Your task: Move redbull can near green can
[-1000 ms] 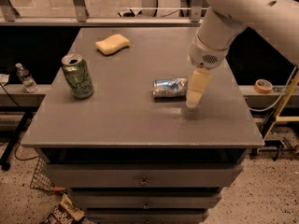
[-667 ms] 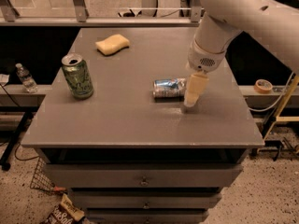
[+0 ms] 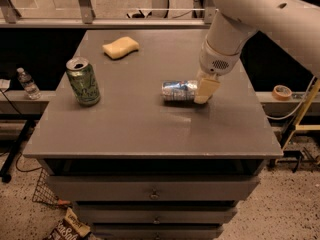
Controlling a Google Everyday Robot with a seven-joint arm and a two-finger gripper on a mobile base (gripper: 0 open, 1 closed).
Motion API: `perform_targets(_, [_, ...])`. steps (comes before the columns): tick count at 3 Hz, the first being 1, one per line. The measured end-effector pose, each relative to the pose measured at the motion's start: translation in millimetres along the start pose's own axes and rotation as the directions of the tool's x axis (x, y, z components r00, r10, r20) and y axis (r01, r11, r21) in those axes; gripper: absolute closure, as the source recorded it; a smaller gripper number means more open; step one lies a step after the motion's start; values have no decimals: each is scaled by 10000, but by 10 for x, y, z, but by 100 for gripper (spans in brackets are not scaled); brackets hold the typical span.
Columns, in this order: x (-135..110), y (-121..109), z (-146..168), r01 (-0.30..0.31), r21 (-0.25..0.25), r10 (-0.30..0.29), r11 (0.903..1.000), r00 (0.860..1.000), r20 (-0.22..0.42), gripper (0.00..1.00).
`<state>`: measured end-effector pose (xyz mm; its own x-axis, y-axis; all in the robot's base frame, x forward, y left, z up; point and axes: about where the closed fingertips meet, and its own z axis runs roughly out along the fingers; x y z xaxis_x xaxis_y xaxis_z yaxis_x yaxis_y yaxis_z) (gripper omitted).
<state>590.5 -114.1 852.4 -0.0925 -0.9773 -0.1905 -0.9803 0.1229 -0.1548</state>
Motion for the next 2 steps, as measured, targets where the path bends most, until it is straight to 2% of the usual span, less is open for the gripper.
perform_targets(1, [-153,116,-278,461,581,-475,9972,9986,216,88])
perform_targets(2, [-167,123,-309,485,637,-500,9968,9985,218,100])
